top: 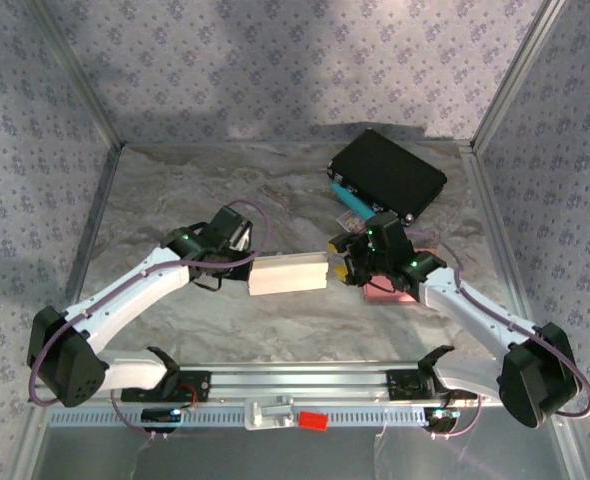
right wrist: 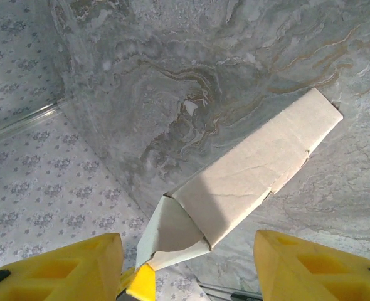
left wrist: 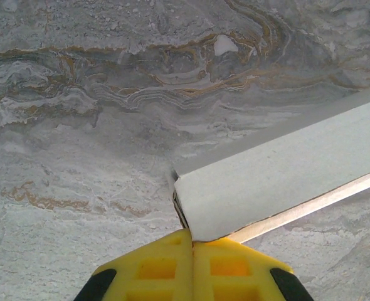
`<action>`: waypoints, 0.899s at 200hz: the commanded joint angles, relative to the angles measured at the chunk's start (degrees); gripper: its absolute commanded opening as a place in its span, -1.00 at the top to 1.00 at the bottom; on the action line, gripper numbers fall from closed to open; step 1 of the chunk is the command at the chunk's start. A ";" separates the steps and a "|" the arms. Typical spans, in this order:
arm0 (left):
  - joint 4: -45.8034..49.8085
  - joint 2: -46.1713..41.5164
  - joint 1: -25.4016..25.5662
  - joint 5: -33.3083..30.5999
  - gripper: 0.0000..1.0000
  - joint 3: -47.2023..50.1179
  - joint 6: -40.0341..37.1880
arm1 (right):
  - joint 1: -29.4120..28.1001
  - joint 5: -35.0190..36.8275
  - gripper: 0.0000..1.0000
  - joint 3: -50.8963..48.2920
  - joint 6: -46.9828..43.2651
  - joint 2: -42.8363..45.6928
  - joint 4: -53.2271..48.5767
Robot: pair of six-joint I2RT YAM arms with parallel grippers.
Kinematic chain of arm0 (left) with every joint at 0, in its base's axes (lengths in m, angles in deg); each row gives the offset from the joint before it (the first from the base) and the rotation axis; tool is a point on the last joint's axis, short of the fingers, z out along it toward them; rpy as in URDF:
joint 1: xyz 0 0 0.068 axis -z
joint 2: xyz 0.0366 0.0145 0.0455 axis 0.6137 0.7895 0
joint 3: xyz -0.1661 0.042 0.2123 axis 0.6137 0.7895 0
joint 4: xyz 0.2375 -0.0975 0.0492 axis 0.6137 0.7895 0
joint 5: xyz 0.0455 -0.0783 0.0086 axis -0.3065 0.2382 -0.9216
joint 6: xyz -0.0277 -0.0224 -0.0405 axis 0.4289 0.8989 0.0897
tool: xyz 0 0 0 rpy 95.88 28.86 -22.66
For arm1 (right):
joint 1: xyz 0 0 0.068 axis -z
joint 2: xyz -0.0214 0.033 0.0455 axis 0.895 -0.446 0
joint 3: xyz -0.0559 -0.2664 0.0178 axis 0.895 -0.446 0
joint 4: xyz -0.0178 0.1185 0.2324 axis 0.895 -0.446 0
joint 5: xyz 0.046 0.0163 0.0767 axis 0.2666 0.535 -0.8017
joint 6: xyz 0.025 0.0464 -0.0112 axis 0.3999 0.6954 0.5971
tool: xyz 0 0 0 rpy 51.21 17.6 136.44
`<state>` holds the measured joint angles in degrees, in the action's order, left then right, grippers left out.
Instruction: Fold the paper box
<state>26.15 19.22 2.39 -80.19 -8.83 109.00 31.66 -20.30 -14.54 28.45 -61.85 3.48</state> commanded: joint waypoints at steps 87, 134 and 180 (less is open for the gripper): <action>1.60 -1.05 2.45 -2.73 0.94 -0.09 3.99 | -2.59 1.50 0.09 -1.10 4.37 -2.53 4.57; 1.98 -1.45 2.73 -2.73 0.81 -0.61 4.60 | -2.34 1.24 0.26 -1.33 2.89 -3.54 3.62; 2.40 -3.69 2.73 -1.83 0.41 -1.26 6.17 | -2.15 0.86 0.33 -2.66 1.91 -3.70 1.86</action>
<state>27.24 18.04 4.69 -82.46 -8.81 113.46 29.34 -19.71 -15.39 31.66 -64.83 8.18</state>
